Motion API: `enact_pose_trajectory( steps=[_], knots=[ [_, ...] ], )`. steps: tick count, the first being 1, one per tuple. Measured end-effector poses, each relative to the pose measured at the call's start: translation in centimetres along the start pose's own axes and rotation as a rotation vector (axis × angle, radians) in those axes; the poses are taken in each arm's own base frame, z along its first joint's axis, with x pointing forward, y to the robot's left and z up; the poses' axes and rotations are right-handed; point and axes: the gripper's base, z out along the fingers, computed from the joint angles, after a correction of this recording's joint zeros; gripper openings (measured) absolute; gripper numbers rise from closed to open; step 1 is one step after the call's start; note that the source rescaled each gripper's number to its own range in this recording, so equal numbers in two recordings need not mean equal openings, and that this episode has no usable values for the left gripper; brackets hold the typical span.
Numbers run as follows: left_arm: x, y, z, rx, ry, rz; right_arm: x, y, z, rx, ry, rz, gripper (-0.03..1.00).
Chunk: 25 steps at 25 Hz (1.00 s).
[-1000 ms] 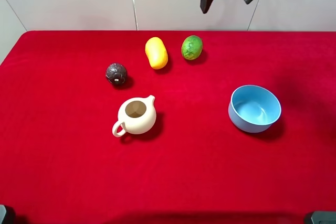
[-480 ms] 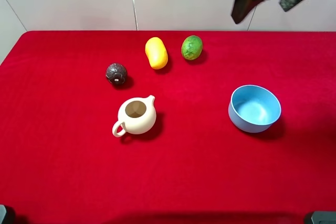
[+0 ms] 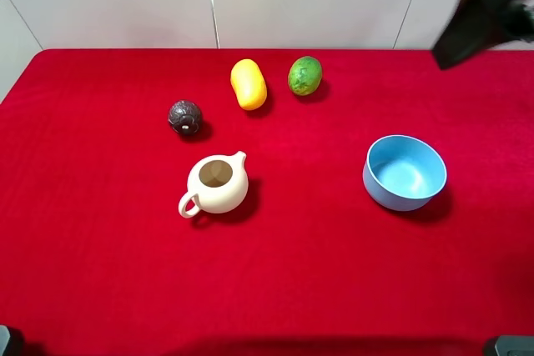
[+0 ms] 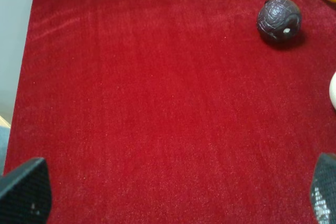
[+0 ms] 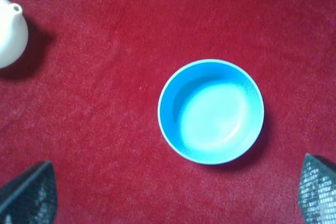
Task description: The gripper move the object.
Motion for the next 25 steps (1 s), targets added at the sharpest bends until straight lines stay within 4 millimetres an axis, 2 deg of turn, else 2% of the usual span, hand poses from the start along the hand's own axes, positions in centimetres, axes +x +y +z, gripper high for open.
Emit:
enact_pose_trajectory(
  steps=[1,6,7,10,18,25],
  knots=[
    [0.0,0.0,0.0,0.0,0.0,0.0,1.1,-0.1,-0.6,-0.001,-0.016,0.0,1.0],
    [0.0,0.0,0.0,0.0,0.0,0.0,3.4,-0.2,-2.0,-0.005,-0.062,-0.001,1.0],
    [0.0,0.0,0.0,0.0,0.0,0.0,4.5,-0.3,-2.6,-0.007,-0.086,-0.001,1.0],
    [0.0,0.0,0.0,0.0,0.0,0.0,6.3,-0.4,-3.2,-0.009,-0.115,-0.002,1.0],
    [0.0,0.0,0.0,0.0,0.0,0.0,12.3,-1.2,-3.8,0.009,-0.201,0.03,1.0],
    [0.0,0.0,0.0,0.0,0.0,0.0,17.0,-2.6,-3.7,0.17,-0.399,0.183,1.0]
  ],
)
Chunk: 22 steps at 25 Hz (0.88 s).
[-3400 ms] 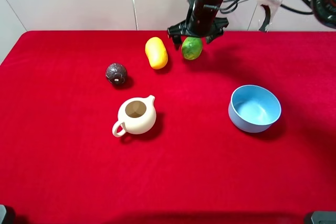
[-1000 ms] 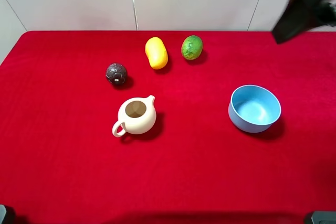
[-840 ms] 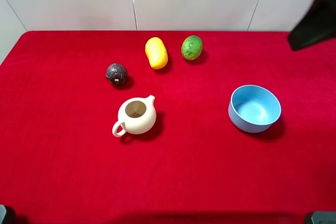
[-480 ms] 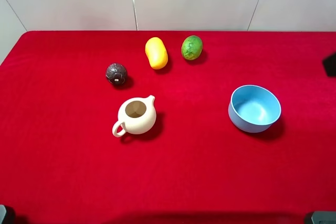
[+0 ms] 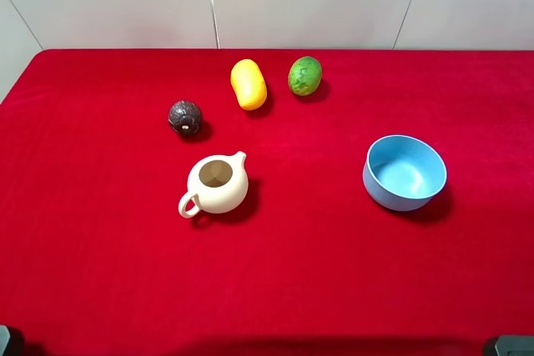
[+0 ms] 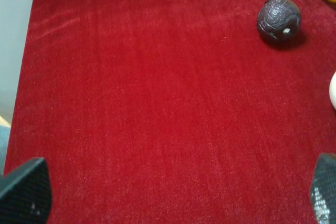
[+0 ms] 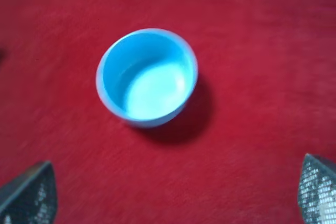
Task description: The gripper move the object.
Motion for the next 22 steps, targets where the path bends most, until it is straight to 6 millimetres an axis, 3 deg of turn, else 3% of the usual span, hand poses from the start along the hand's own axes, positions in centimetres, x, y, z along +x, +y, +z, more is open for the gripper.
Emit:
enact_pose_trajectory(
  steps=[11,22],
  knots=[
    [0.0,0.0,0.0,0.0,0.0,0.0,5.6,-0.3,-0.8,0.09,-0.311,0.066,1.0],
    [0.0,0.0,0.0,0.0,0.0,0.0,5.9,-0.3,-0.6,0.09,-0.305,0.066,1.0]
  ],
)
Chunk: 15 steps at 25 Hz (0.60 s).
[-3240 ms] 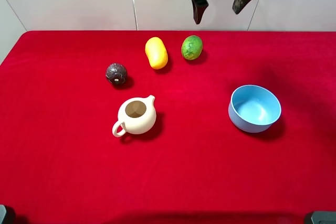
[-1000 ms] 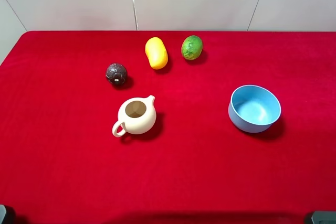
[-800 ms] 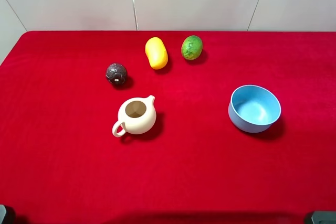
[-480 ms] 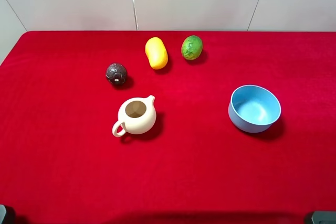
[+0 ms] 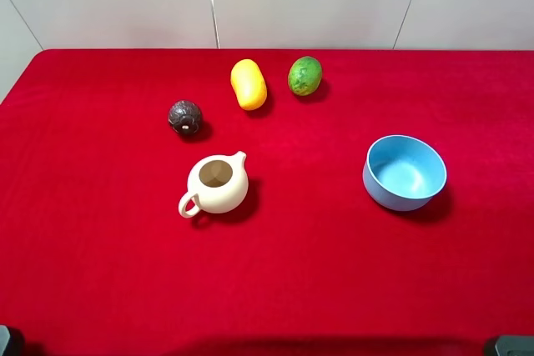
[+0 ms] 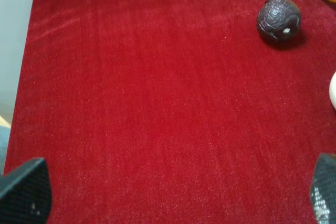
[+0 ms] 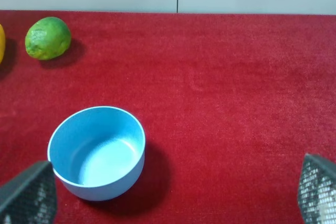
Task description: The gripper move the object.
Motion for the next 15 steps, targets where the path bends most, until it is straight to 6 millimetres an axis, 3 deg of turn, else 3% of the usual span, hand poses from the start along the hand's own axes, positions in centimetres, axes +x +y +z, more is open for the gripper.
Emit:
enact_pose_trajectory(
  steps=[15],
  knots=[
    [0.0,0.0,0.0,0.0,0.0,0.0,0.0,0.0,0.0,0.0,0.0,0.0,1.0]
  ],
)
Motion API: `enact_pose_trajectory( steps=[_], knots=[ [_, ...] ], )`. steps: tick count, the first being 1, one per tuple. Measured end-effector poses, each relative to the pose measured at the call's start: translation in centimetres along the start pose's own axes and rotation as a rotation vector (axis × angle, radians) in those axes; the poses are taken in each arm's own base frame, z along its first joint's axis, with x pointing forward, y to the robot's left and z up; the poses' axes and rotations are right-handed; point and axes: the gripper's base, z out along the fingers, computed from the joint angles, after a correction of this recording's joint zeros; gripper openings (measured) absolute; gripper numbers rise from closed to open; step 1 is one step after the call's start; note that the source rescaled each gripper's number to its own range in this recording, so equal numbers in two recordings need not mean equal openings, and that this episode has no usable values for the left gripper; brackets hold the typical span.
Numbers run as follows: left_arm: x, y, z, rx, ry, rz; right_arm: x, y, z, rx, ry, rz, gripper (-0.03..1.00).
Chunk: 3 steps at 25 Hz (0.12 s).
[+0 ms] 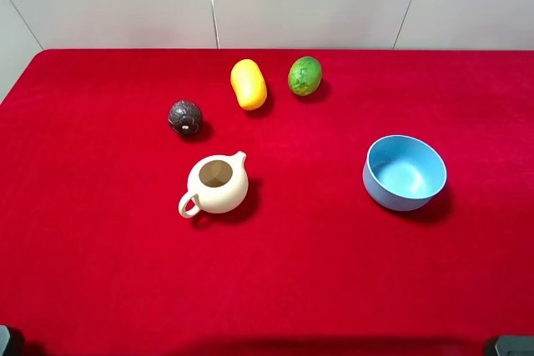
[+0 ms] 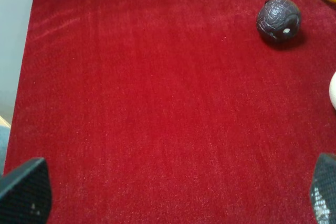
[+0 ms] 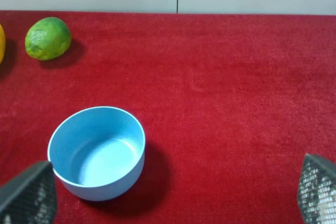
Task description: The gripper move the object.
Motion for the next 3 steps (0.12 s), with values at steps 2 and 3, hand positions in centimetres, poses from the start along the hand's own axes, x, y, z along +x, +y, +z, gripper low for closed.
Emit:
enact_pose_trajectory(
  steps=[2,3],
  knots=[
    [0.0,0.0,0.0,0.0,0.0,0.0,0.0,0.0,0.0,0.0,0.0,0.0,1.0],
    [0.0,0.0,0.0,0.0,0.0,0.0,0.0,0.0,0.0,0.0,0.0,0.0,1.0]
  ],
)
